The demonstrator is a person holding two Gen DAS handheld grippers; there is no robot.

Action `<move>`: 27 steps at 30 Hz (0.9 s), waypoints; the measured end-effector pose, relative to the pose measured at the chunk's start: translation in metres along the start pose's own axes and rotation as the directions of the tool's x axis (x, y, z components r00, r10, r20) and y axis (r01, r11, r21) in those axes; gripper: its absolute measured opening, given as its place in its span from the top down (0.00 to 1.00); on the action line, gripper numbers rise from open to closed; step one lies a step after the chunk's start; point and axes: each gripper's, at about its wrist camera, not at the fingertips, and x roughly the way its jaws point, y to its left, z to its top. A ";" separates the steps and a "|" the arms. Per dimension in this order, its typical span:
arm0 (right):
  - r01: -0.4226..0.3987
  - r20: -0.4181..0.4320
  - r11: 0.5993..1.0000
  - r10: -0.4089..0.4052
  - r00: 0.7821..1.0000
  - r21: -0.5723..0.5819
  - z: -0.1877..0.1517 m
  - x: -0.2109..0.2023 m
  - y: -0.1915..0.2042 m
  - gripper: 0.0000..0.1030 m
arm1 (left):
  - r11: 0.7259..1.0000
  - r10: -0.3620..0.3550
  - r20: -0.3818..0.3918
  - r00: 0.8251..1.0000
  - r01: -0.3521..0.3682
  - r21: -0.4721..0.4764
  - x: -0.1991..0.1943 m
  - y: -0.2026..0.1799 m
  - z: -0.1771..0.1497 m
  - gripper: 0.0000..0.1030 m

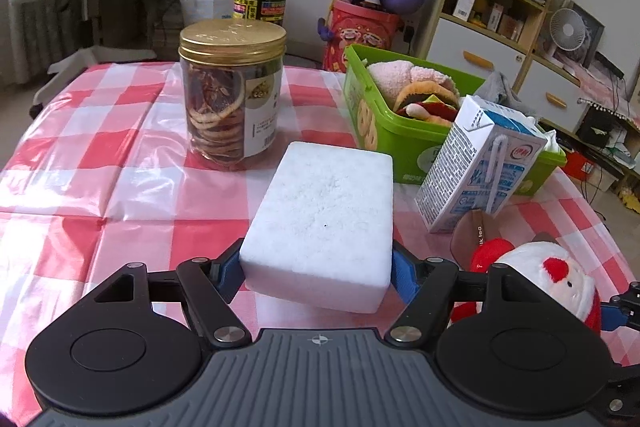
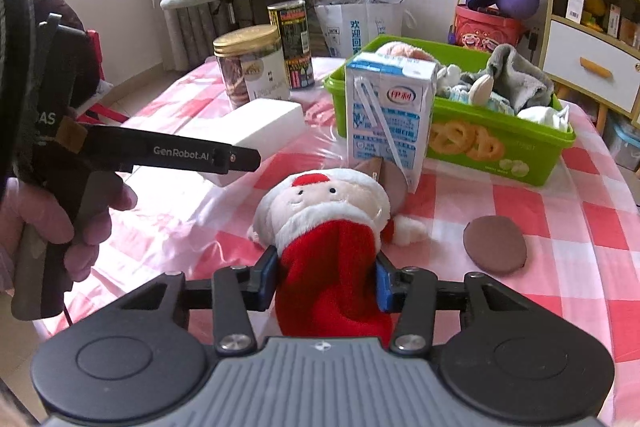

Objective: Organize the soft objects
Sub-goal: 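Lift the foam block and Santa plush with both tools and carry them over the bin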

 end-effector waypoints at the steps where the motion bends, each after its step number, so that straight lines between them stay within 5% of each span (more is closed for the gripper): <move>1: -0.002 0.005 1.000 0.002 1.000 0.001 0.001 -0.002 0.000 0.72 | 1.000 0.002 -0.002 1.000 -0.002 -0.005 -0.001 0.000 0.001 0.32; 19: -0.036 0.136 0.998 0.028 0.990 0.055 0.018 -0.042 -0.007 0.72 | 0.998 -0.021 0.027 0.999 0.023 -0.064 -0.032 0.002 0.015 0.32; 27: -0.024 0.238 0.991 -0.009 0.971 0.134 0.037 -0.066 -0.024 0.72 | 0.992 -0.084 0.081 0.993 0.091 -0.088 -0.055 -0.013 0.033 0.32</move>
